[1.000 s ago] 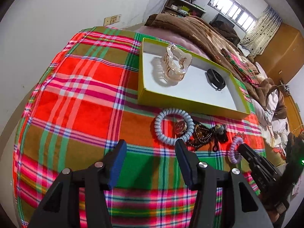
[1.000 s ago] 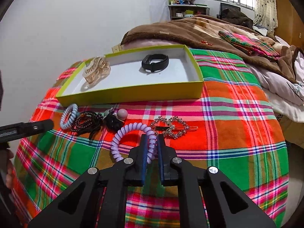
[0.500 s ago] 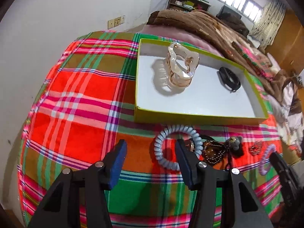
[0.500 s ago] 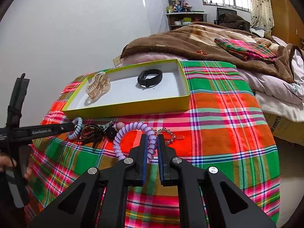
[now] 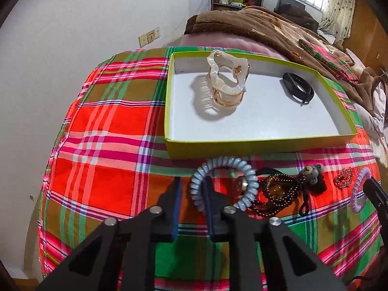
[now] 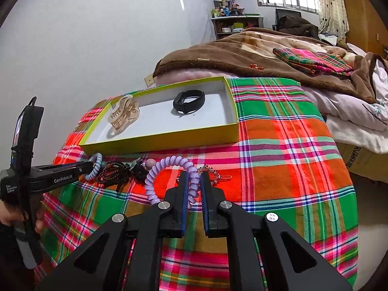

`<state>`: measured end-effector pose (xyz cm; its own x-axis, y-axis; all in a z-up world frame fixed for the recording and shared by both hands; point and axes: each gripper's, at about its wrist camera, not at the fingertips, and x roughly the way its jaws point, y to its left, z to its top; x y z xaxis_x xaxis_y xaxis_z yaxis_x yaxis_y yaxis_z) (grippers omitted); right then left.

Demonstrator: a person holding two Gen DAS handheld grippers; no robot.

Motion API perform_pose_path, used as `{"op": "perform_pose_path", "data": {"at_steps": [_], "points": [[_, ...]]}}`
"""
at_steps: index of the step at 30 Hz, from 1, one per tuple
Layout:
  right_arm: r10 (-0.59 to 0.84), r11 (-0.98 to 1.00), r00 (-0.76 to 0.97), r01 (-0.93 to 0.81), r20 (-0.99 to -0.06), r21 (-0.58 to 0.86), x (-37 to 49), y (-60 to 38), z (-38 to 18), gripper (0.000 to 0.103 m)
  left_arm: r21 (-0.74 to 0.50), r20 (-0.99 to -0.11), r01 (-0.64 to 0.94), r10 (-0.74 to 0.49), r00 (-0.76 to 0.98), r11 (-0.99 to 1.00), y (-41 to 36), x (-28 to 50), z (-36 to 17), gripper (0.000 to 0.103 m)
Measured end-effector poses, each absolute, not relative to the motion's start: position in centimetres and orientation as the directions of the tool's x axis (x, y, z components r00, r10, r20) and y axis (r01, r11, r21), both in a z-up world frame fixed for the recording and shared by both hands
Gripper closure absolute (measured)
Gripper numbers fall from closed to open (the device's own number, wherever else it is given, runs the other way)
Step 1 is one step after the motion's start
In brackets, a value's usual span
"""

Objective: Organize jewelry
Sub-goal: 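Grasp light blue coil hair tie with left tool while right holds lavender tie, then carry both coil hair ties in both tools over the box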

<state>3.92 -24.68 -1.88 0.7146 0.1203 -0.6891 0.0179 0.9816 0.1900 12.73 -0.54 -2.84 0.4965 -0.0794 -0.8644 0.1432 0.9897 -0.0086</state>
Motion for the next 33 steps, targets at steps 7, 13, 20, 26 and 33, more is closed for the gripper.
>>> {"op": "perform_pose_path", "data": {"at_steps": [7, 13, 20, 26, 33], "points": [[0.116, 0.982, 0.719, 0.018, -0.685, 0.186, 3.8, -24.6, -1.7, 0.093, -0.059, -0.863, 0.145, -0.124, 0.489, 0.988, -0.4, 12.5, -2.8, 0.093], [0.112, 0.983, 0.723, 0.02, -0.682, 0.182, 3.6, -24.6, -1.6, 0.093, -0.079, -0.852, 0.145, -0.143, 0.503, 0.986, -0.2, 11.9, -2.3, 0.093], [0.11, 0.984, 0.729, 0.018, -0.676, 0.179, 3.3, -24.5, -1.2, 0.093, -0.101, -0.835, 0.153, -0.167, 0.525, 0.983, -0.1, 11.3, -1.2, 0.093], [0.109, 0.984, 0.737, 0.014, -0.667, 0.176, 2.9, -24.3, -0.7, 0.093, -0.112, -0.821, 0.163, -0.183, 0.54, 0.98, -0.1, 10.7, -0.2, 0.093], [0.109, 0.985, 0.749, 0.006, -0.653, 0.171, 2.2, -24.2, 0.1, 0.093, -0.125, -0.804, 0.167, -0.199, 0.561, 0.978, 0.0, 9.9, 1.0, 0.093]]}}
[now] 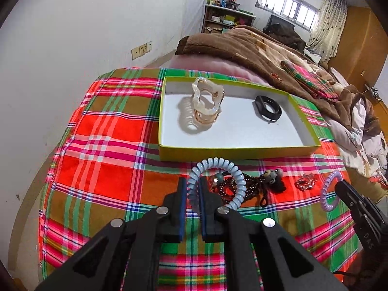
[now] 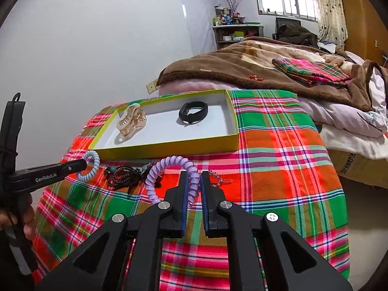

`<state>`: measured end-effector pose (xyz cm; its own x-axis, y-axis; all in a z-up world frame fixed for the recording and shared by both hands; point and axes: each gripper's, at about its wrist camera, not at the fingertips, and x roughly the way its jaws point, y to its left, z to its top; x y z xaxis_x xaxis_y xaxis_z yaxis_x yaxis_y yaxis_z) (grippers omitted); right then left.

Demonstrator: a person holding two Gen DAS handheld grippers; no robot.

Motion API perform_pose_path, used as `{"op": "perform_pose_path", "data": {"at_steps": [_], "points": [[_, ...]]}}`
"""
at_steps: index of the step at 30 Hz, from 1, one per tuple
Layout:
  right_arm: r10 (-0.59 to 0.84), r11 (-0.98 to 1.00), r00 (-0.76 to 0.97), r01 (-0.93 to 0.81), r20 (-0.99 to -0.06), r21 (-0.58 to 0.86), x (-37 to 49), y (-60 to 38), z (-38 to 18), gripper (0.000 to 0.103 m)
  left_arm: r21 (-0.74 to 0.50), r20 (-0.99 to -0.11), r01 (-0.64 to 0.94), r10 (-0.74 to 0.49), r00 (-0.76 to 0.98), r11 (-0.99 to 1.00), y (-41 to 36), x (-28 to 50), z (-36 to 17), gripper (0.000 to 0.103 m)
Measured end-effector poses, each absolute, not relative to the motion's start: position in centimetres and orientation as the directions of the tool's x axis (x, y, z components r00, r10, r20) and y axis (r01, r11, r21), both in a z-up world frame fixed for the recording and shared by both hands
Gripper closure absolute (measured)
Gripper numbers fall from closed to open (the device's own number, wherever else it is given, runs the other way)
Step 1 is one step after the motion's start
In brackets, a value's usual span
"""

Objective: Organize jewelry
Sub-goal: 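Carry both coil hair ties in both tools over the box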

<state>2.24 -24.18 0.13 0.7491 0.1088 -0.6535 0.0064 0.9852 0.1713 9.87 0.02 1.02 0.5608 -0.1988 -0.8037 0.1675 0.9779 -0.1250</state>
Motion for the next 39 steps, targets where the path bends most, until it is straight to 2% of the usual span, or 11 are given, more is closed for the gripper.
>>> {"op": "perform_pose_path", "data": {"at_steps": [15, 24, 31, 39], "points": [[0.122, 0.987, 0.785, -0.035, -0.607, 0.154, 4.2, -23.5, 3.5, 0.093, -0.13, -0.747, 0.186, -0.22, 0.627, 0.974, 0.4, 9.6, 5.0, 0.093], [0.134, 0.989, 0.787, -0.063, -0.602, 0.137, 7.3, -22.7, 4.9, 0.093, -0.138, -0.74, 0.185, -0.225, 0.634, 0.973, 0.2, 11.1, 5.6, 0.093], [0.144, 0.989, 0.774, -0.091, -0.617, 0.116, 10.9, -21.9, 5.3, 0.093, -0.14, -0.743, 0.181, -0.224, 0.631, 0.974, -0.2, 12.5, 5.6, 0.093], [0.147, 0.989, 0.717, -0.11, -0.682, 0.098, 16.5, -20.9, 3.5, 0.093, -0.144, -0.773, 0.173, -0.22, 0.595, 0.974, -0.5, 14.4, 3.5, 0.093]]}}
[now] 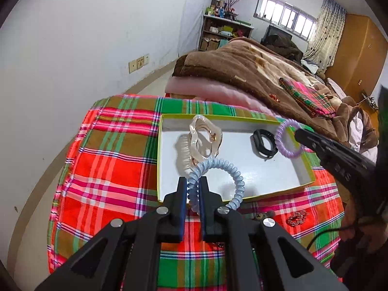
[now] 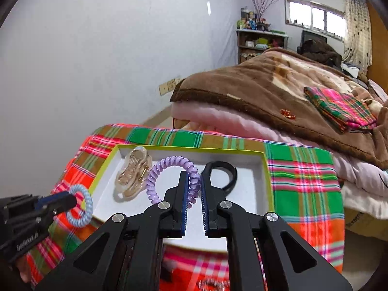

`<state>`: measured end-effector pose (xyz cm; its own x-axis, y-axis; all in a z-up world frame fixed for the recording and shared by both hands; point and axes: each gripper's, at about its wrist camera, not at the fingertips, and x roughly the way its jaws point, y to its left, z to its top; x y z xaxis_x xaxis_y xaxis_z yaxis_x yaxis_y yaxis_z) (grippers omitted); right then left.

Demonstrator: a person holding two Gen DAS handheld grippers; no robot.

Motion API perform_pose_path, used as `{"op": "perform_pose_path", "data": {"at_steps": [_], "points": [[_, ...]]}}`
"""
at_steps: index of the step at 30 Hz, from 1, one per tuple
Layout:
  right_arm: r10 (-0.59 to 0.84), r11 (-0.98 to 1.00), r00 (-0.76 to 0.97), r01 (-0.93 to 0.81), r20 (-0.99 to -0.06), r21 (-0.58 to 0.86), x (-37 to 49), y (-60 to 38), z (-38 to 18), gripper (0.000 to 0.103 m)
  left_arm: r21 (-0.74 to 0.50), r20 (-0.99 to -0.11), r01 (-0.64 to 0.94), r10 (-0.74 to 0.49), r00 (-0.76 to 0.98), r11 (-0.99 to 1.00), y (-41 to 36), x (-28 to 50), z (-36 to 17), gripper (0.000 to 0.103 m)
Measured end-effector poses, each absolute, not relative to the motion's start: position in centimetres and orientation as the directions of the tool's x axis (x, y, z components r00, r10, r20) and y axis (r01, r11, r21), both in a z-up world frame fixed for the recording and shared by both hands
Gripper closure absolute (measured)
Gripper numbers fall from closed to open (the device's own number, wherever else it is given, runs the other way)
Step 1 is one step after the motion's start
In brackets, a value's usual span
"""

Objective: Organize jewelry
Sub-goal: 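Carry both coil hair ties in both tools over the box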

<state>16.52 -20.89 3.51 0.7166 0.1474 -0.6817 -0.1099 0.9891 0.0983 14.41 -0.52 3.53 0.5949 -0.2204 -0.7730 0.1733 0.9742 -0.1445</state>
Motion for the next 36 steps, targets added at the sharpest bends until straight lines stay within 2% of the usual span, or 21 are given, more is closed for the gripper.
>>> {"op": "perform_pose_path", "data": {"at_steps": [18, 36], "points": [[0.16, 0.986, 0.6, -0.133, -0.784, 0.1, 23.4, -19.5, -1.8, 0.093, -0.151, -0.824, 0.148, -0.207, 0.527, 0.977, -1.2, 17.9, -0.1, 0.093], [0.121, 0.988, 0.581, -0.149, -0.805, 0.041, 25.2, -18.4, -3.4, 0.093, -0.14, -0.854, 0.152, -0.197, 0.481, 0.978, -1.3, 18.7, -1.8, 0.093]]}}
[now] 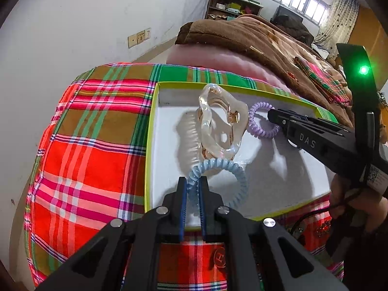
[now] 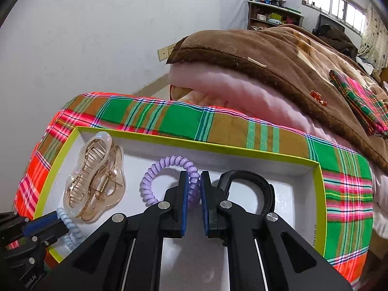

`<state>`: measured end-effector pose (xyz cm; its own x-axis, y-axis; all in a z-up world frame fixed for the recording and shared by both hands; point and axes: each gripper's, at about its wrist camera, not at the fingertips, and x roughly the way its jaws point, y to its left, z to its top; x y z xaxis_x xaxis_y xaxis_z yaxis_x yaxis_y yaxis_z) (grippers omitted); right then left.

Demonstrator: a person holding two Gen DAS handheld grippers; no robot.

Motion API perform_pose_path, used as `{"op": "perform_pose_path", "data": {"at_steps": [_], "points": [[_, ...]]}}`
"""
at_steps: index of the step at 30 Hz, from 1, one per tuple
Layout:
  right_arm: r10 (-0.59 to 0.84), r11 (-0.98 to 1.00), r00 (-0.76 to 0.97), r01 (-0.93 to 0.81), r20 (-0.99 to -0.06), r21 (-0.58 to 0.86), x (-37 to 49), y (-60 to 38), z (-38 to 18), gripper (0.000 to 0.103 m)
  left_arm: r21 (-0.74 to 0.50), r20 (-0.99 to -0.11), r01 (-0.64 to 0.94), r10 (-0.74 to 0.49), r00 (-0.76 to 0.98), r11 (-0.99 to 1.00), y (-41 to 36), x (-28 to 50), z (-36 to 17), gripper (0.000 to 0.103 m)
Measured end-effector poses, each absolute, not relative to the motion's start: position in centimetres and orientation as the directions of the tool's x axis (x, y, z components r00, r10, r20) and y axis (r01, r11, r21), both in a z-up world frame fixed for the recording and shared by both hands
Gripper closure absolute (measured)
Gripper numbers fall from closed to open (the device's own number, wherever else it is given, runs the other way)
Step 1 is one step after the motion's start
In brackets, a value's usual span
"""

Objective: Organize jewelry
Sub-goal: 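Carry both coil hair ties in both tools over the box, then open right tool dropping lavender tie while left tool releases blue tie in box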

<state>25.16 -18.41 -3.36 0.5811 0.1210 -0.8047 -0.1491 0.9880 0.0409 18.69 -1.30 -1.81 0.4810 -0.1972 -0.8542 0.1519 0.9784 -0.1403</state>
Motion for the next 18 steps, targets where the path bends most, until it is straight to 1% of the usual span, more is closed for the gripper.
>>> {"op": "perform_pose_path", "data": {"at_steps": [14, 18], "points": [[0.122, 0.987, 0.581, -0.154, -0.805, 0.038, 25.23, -18.28, -3.43, 0.093, -0.148, -0.855, 0.144, -0.2, 0.478, 0.978, -1.13, 19.01, -2.0, 0.092], [0.128, 0.987, 0.583, -0.155, -0.803, 0.045, 25.22, -18.26, -3.46, 0.091, -0.156, -0.853, 0.144, -0.207, 0.479, 0.977, -1.02, 19.04, -1.98, 0.086]]}}
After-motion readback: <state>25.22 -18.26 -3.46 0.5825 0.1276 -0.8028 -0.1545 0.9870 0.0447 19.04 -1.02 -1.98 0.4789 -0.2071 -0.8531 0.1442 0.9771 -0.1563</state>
